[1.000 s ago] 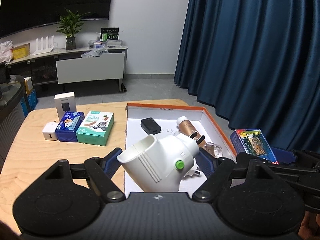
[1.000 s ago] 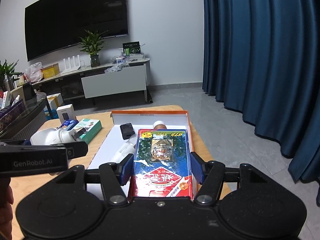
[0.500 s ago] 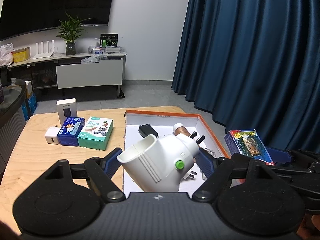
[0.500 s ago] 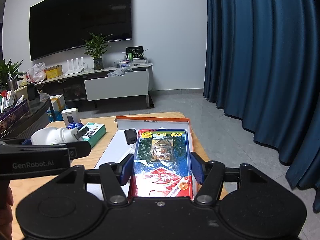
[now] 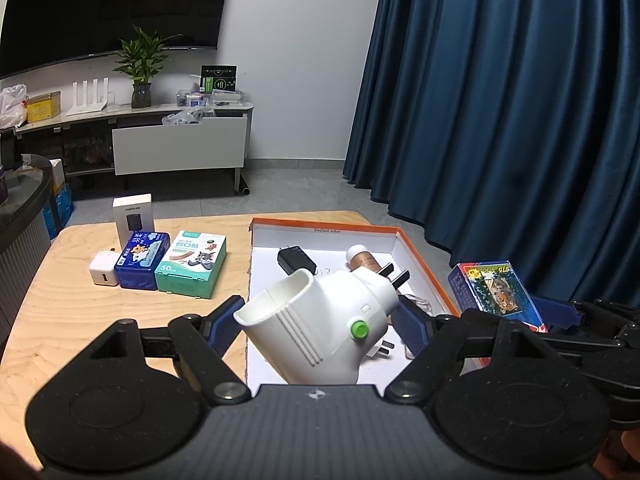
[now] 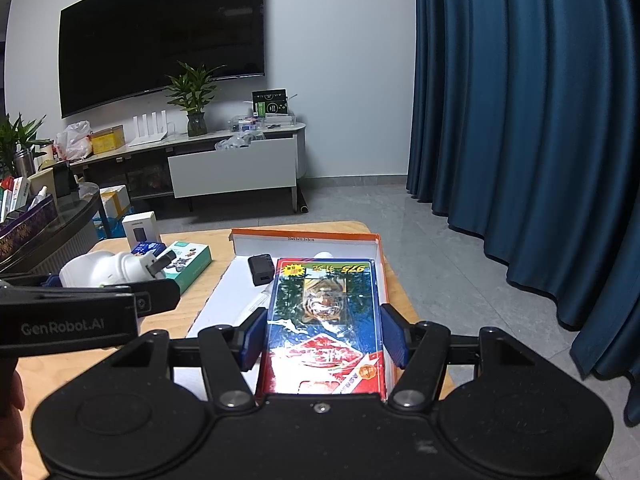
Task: Organize rigid objects
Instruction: 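Hold the plug adapter and red card box above the box with both grippers, then open the right gripper to drop the red card box while the left releases the plug adapter, then withdraw both tools from the box back toward the table items, then grasp the white charger cube with the left gripper while the right grasps the green bandage box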
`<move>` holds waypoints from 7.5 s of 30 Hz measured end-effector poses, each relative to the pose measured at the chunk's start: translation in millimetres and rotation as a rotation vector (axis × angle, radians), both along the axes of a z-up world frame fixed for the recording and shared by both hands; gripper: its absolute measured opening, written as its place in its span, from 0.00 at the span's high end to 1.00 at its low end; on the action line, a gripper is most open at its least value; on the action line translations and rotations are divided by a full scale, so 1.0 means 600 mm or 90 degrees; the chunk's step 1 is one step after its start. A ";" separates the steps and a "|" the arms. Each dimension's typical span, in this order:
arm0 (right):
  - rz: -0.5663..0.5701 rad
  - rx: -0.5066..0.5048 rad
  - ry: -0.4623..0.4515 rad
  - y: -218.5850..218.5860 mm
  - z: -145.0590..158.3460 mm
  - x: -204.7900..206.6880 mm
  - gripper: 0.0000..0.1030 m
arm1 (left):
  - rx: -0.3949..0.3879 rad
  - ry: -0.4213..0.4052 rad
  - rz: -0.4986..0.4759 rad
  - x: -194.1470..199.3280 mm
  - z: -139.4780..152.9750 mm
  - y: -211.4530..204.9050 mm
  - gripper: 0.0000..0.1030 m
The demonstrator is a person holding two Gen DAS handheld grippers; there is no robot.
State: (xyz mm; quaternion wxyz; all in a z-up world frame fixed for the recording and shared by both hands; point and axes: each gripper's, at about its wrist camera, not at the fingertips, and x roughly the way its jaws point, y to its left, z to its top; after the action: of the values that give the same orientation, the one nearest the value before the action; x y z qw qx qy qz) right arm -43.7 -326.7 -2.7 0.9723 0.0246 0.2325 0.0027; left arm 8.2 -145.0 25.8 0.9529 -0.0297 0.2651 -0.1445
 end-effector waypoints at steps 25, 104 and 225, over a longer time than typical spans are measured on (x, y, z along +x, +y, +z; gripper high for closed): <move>0.001 -0.002 0.003 0.000 0.001 0.006 0.30 | -0.001 0.003 -0.001 0.001 0.000 0.001 0.21; 0.011 -0.004 0.061 0.004 -0.032 0.035 0.30 | -0.002 0.043 -0.003 0.017 -0.024 -0.001 0.21; 0.166 0.009 0.084 0.204 -0.015 0.178 0.20 | 0.029 0.111 0.247 0.191 -0.072 0.324 0.07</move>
State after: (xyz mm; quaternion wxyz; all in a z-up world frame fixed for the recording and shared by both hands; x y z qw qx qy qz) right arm 63.1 -204.2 -11.5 0.9461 0.0013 0.2971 0.1292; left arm 123.0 49.4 -17.2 0.9368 -0.0712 0.3388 0.0505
